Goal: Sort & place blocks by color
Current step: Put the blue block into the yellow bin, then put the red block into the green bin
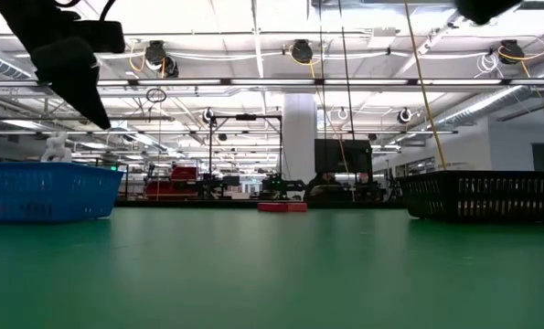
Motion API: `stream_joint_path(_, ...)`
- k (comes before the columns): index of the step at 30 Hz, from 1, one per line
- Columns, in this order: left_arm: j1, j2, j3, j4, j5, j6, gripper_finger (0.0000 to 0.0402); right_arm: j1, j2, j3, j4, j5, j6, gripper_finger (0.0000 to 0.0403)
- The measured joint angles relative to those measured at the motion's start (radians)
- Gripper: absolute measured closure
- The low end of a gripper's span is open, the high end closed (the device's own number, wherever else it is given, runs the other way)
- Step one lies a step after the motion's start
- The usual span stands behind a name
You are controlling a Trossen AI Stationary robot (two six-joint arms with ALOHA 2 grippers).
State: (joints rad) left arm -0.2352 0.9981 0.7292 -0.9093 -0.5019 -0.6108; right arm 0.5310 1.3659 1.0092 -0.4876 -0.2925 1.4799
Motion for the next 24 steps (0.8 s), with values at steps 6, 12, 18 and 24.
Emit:
stream_joint_path(6,0.0,0.0,0.0,0.049,0.0,0.029,0.027,0.09,0.003,-0.047,-0.02,-0.01,0.258,0.0285)
stream_joint_path(12,0.0,0.0,0.0,0.048,0.0,0.029,0.027,0.127,0.003,-0.135,0.004,-0.076,0.447,0.0275)
stream_joint_path(18,0.0,0.0,0.0,0.047,0.001,0.027,0.027,0.128,0.003,-0.177,0.068,-0.079,0.517,0.0229)
stream_joint_path(24,0.0,0.0,0.0,0.047,0.001,0.03,0.027,0.128,-0.011,-0.182,0.225,-0.089,0.518,0.0193)
